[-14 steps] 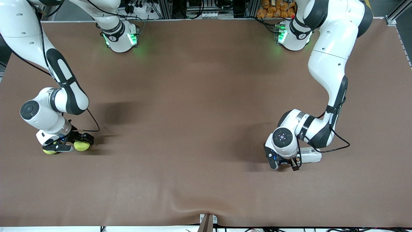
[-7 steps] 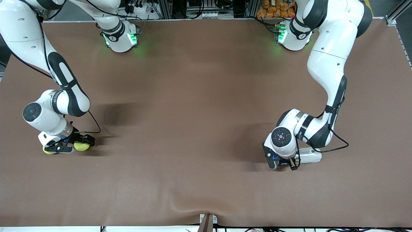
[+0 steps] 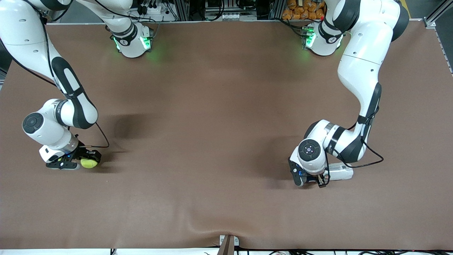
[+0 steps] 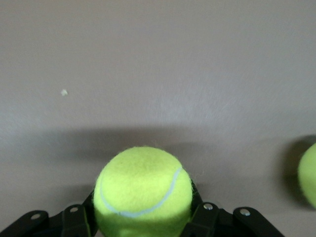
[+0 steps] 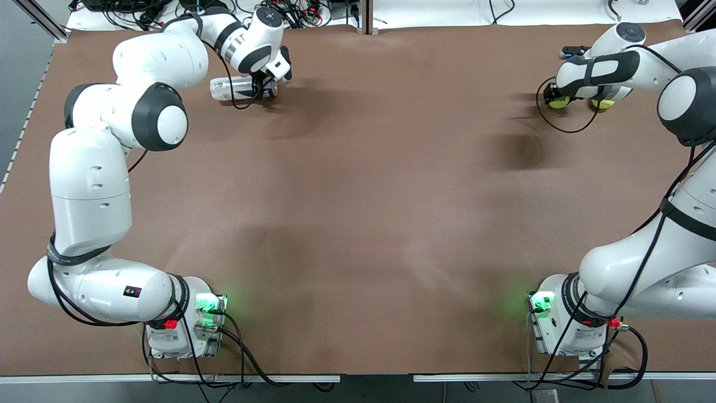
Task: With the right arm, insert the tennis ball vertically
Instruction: 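Lift the cup upright with the left gripper toward the table middle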
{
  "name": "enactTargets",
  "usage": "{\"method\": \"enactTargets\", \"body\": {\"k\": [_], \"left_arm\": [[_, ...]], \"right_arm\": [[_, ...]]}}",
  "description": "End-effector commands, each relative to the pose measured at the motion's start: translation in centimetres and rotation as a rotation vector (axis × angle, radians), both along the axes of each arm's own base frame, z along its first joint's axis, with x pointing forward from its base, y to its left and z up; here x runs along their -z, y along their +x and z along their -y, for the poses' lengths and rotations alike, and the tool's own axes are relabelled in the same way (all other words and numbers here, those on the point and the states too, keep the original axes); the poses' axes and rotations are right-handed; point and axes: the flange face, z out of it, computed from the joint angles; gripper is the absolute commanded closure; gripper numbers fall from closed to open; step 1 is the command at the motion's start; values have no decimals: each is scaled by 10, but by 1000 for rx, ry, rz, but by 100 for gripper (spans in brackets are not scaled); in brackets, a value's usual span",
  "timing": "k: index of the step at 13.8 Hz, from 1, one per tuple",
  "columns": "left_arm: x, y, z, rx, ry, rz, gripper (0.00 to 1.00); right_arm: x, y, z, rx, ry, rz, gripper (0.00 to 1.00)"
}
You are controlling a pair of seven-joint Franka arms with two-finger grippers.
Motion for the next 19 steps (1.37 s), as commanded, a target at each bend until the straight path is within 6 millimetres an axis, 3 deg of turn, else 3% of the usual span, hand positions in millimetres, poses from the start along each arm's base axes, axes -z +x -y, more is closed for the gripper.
{"method": "enactTargets", "body": {"k": [1,4,8,11,16,19], "left_arm": [[-37,3,7,21,-26,20,19],[-63,-1,24,0,-106,12,18],[-73,-3,28,-96,-296,-62,17],[-98,-1,28,-137,-424,-82,17],[-169,-15,71,-104,-552,-38,17],[-191,-24,108,-106,-669,-12,17]], "right_arm": [[-56,-3,-2,-8,2,-16,72],[-121,-13,-9,-17,2,-68,72],[-203,-36,-25,-34,-1,-118,72],[-277,-49,-36,-36,9,-165,72],[-397,-64,-34,-23,62,-250,72],[-427,-67,-39,-33,60,-229,72]]}}
